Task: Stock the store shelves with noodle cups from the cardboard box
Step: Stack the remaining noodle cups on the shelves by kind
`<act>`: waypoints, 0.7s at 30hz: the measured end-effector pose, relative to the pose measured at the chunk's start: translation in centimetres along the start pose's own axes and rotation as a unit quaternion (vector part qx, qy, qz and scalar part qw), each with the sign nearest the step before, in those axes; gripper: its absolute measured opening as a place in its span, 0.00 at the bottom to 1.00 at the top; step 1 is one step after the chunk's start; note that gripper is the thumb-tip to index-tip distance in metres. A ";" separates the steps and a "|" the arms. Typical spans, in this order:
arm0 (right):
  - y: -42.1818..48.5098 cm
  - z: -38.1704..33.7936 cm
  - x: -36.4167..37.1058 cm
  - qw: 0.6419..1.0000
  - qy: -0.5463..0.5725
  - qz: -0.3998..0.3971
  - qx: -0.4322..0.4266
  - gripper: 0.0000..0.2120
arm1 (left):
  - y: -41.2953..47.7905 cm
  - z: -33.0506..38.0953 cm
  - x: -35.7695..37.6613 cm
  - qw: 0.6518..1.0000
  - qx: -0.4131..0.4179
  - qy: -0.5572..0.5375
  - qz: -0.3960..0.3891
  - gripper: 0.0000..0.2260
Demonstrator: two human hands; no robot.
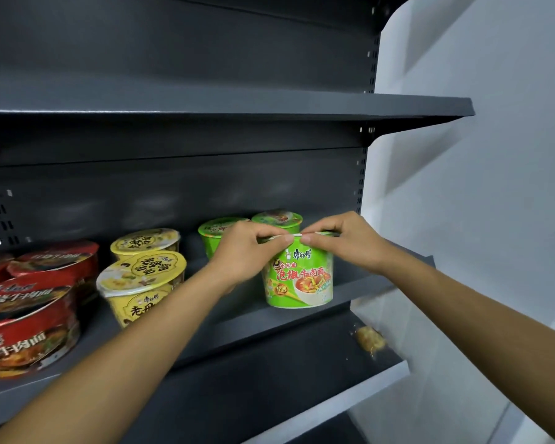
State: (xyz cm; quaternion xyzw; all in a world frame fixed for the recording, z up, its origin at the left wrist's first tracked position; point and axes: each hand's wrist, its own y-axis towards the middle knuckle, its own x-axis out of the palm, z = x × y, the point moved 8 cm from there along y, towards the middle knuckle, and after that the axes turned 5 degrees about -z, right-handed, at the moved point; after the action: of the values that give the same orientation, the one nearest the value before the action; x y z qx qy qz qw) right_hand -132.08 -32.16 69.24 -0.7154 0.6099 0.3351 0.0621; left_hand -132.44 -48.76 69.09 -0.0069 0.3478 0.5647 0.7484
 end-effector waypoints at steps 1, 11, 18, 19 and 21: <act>0.3 0.6 -0.3 1.000 0.002 0.001 0.001 0.05 | 0.7 -0.2 0.4 1.000 0.003 0.011 -0.001 0.06; 4.0 6.9 -5.7 0.999 -0.013 0.045 0.018 0.04 | 9.7 -2.0 5.4 0.998 0.016 0.036 -0.048 0.08; 6.3 11.0 -8.1 0.999 -0.016 0.038 0.023 0.07 | 13.9 -3.2 8.6 0.993 0.029 0.091 -0.073 0.09; 6.7 11.6 -8.4 0.999 -0.018 0.031 0.022 0.07 | 14.4 -3.4 9.1 0.992 0.031 0.091 -0.075 0.09; 7.6 12.8 -9.0 0.999 -0.024 0.014 0.017 0.08 | 15.2 -3.5 10.0 0.993 0.037 0.089 -0.075 0.09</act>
State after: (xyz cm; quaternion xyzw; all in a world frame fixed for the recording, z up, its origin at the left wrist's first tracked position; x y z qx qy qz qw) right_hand -144.44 -20.20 66.88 -0.6972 0.6239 0.3426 0.0847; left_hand -145.95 -36.24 66.96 -0.0553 0.4322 0.4907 0.7545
